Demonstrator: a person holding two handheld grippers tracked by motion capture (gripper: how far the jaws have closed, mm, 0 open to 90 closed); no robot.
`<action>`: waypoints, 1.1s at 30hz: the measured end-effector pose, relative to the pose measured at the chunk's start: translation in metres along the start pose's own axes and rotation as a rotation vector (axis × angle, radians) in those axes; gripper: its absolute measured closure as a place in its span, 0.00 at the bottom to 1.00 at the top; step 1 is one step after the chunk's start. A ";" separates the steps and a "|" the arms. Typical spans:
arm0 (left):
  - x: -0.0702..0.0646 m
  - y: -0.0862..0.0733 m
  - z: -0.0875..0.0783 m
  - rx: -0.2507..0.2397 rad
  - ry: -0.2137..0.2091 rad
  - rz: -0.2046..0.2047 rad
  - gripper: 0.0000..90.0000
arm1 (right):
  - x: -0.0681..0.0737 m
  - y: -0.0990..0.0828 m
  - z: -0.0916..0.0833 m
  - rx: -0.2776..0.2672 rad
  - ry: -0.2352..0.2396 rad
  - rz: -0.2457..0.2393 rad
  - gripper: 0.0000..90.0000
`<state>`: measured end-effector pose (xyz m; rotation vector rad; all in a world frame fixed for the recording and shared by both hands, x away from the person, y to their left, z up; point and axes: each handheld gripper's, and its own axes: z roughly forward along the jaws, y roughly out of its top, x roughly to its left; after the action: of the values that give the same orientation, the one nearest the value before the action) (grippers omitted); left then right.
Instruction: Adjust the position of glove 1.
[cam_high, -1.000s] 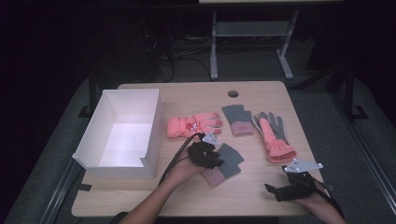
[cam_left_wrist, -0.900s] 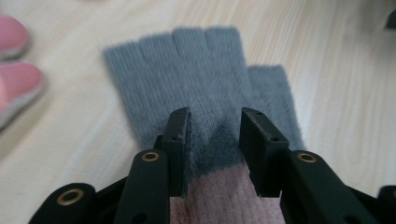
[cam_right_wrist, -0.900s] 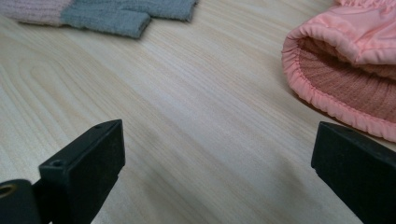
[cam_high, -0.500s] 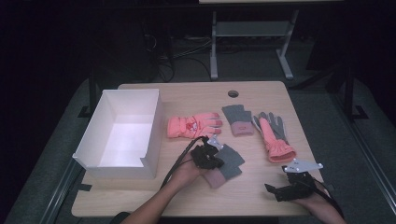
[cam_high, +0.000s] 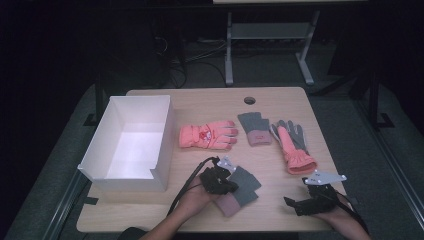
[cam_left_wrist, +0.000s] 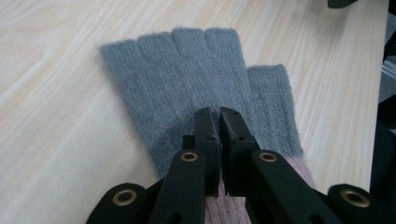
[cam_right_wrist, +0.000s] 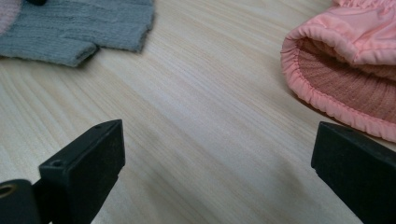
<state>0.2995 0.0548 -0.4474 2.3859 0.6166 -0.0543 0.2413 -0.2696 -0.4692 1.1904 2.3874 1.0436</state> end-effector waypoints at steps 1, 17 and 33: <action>0.000 -0.001 0.000 -0.005 -0.002 -0.007 0.96 | 0.000 0.000 0.000 0.000 0.000 0.000 0.03; 0.002 -0.059 -0.040 0.006 0.045 -0.103 1.00 | 0.001 0.001 0.000 -0.002 -0.002 -0.003 0.03; -0.040 -0.026 -0.001 0.020 -0.111 0.066 1.00 | 0.001 0.004 -0.003 0.015 -0.009 0.001 0.03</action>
<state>0.2525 0.0562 -0.4544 2.4023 0.4870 -0.1631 0.2414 -0.2688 -0.4645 1.1989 2.3923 1.0209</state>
